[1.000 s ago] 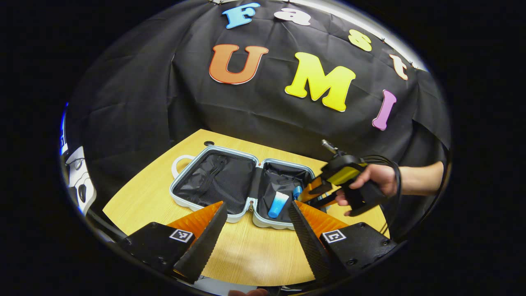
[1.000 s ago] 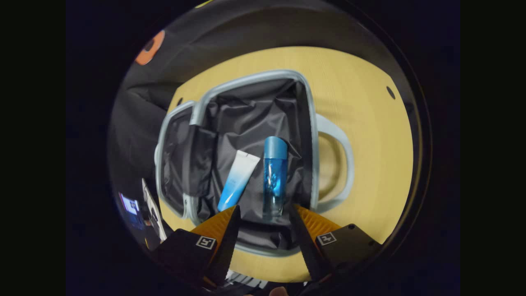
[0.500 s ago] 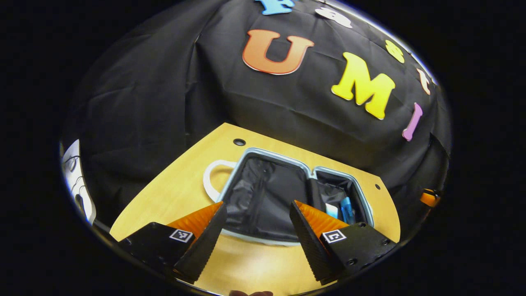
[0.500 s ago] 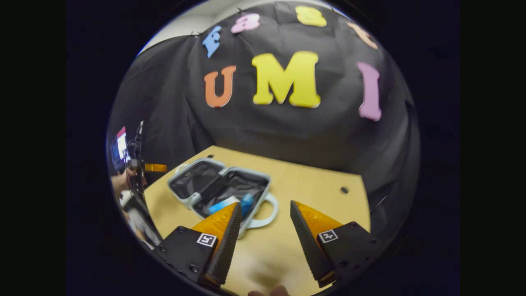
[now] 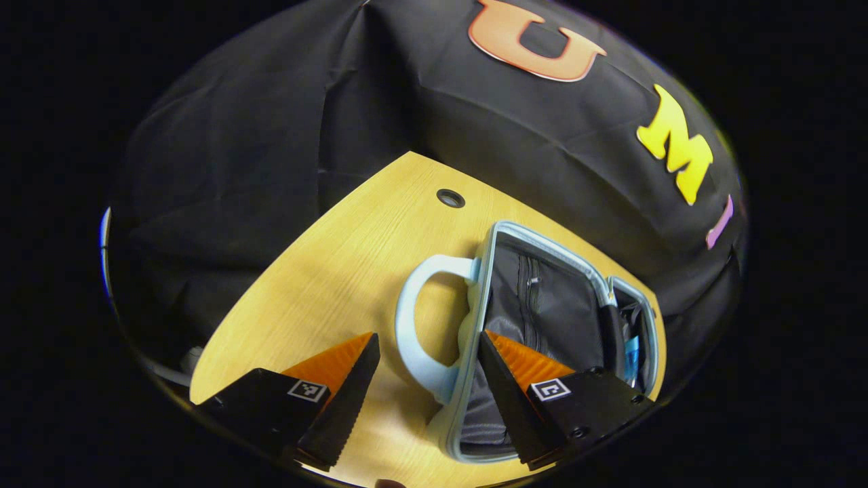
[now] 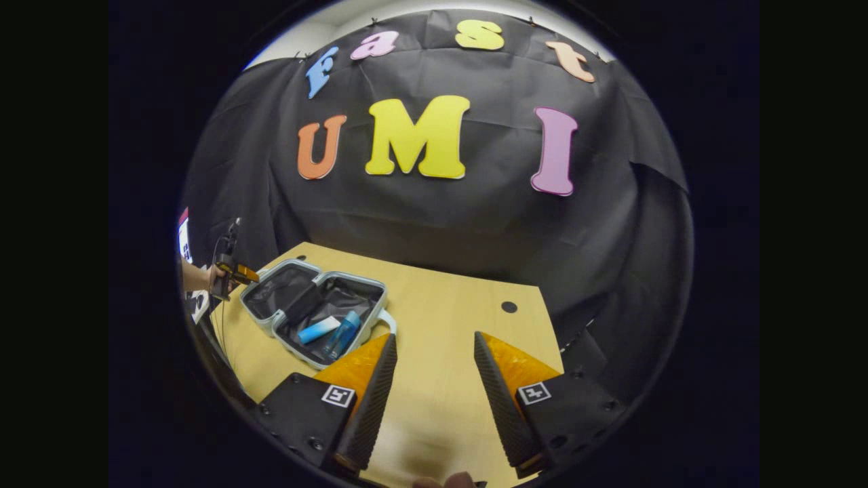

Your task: First open the suitcase, pack the skin care products into it, and then close the suitcase.

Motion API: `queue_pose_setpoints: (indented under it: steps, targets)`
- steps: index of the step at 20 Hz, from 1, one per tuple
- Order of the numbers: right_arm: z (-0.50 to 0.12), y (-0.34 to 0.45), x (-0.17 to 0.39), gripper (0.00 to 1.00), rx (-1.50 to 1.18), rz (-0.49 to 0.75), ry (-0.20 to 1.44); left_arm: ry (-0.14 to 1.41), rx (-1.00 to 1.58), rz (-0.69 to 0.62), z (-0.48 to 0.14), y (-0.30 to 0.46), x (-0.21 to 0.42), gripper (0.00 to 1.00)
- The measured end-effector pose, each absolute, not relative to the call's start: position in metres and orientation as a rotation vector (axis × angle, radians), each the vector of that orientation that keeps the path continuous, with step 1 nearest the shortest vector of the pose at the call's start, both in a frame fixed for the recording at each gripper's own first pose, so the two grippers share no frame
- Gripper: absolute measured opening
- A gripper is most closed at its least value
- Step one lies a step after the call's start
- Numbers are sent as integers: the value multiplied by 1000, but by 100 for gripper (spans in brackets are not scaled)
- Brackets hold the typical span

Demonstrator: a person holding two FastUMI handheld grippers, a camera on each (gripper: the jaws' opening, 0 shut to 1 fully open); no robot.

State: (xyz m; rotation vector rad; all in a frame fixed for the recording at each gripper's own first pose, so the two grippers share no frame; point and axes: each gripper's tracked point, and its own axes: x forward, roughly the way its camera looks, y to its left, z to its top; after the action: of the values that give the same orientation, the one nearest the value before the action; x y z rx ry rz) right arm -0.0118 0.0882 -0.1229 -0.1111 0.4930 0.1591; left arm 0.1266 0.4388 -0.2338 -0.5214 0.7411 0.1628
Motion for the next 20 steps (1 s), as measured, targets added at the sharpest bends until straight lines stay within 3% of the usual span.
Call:
queue_pose_setpoints:
  steps: [6,7,9,10,13,15,20]
  targets:
    - [-124,74,-8,69,-118,117,510,631,-700,262,-230,473,156,84]
    - [-123,73,-7,69,-120,113,508,648,-689,305,-241,481,155,64]
    - [-125,72,-6,67,-124,107,511,712,-686,287,-254,471,145,85]
    - [-127,72,-4,69,-120,108,518,739,-655,276,-261,465,146,72]
    - [-131,72,0,69,-114,96,523,815,-575,261,-276,455,151,65]
    - [-134,72,-3,69,-94,91,535,829,-547,296,-276,460,149,19]
    - [-144,66,-6,69,-24,92,551,767,-465,316,-229,458,145,9]
